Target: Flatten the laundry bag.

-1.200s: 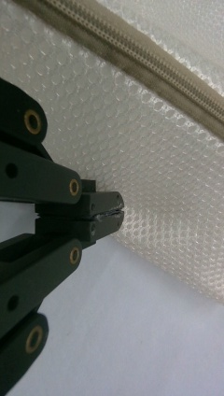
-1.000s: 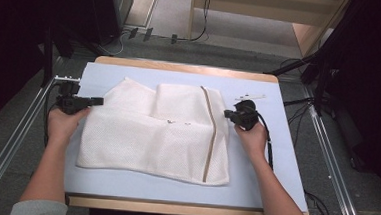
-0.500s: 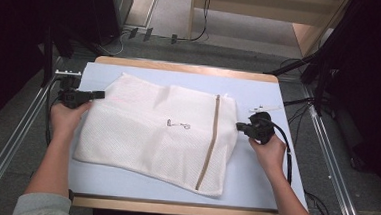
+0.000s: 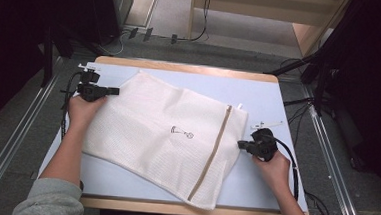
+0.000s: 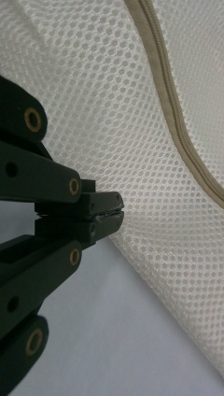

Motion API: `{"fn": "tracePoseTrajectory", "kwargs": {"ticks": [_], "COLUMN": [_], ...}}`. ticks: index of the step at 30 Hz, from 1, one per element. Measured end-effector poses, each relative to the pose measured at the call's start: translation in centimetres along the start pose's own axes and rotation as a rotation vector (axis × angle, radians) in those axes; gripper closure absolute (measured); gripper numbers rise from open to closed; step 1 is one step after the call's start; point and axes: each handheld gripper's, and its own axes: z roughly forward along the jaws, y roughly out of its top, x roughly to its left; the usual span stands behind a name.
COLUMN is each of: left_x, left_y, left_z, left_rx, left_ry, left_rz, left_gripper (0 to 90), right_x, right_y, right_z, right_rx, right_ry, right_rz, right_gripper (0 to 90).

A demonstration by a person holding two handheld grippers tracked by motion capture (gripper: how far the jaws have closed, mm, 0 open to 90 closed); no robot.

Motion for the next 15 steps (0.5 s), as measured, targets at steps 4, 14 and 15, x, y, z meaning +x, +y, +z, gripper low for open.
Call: {"fn": "tracePoseTrajectory", "kwargs": {"ticks": [4, 14, 15], "left_x": [0.0, -0.8, -0.8], "left_y": [0.1, -0.7, -0.7], "left_z": [-0.1, -3.5, -3.5], "left_rx": [0.0, -0.032, -0.032], "left_ry": [0.001, 0.026, 0.026], "left_rz": [0.008, 0.028, 0.028], "left_gripper": [63.7, 47.8, 47.7], "right_x": [0.1, -2.1, -2.1], "right_y": [-0.2, 0.8, 0.8], "right_z": [-0.8, -1.5, -1.5], "right_rx": [-0.034, -0.161, -0.161], "right_ry": [-0.014, -0.016, -0.016], "right_rz": [-0.025, -0.023, -0.023], "right_gripper": [77.0, 61.8, 61.8]}}
